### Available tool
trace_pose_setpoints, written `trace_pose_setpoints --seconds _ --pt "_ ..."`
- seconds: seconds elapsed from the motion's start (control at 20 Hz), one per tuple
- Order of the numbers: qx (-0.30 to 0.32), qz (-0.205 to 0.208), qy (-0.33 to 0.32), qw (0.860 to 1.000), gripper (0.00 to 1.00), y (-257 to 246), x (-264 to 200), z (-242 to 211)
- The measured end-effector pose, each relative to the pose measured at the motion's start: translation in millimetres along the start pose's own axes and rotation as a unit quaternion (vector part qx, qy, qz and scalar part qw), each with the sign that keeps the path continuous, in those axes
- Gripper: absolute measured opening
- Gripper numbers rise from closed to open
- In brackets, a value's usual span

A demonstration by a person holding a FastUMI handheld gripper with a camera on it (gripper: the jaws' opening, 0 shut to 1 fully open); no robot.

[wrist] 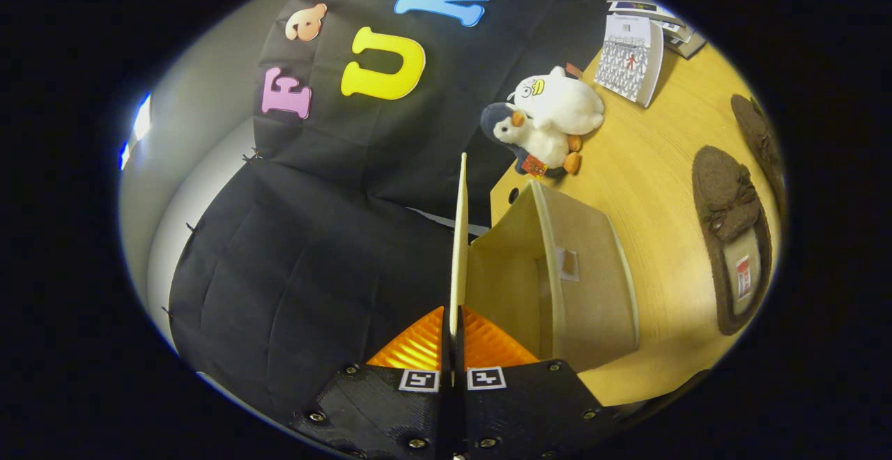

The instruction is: Open the storage box then place both shoes into the box .Put the left shoe in first, then the right shoe, with the right side of both shoes facing outward in a uniform manner.

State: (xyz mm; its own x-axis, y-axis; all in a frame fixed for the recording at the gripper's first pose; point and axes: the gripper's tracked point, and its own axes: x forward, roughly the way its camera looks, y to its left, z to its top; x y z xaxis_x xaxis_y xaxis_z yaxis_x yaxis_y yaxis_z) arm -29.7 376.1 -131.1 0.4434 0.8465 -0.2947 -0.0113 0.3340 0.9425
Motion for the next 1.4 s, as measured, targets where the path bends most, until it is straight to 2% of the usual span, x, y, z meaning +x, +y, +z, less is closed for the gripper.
trace_pose_setpoints --seconds 0.6,0.85,1.0,1.15,1.2,1.4 --pt "-0.104 0.014 0.008 0.994 0.00 100.6 63.0 -47.9" --pt "-0.166 0.007 0.031 0.986 0.01 130.6 96.3 -80.1" --pt "-0.220 0.025 0.056 0.974 0.16 149.1 114.2 -105.4" --pt "-0.268 0.031 0.057 0.961 0.93 158.7 118.5 -113.7" --pt "-0.284 0.029 0.053 0.957 0.97 160.0 115.8 -111.5" --pt "-0.343 0.016 0.029 0.939 0.97 148.1 92.2 -89.8"
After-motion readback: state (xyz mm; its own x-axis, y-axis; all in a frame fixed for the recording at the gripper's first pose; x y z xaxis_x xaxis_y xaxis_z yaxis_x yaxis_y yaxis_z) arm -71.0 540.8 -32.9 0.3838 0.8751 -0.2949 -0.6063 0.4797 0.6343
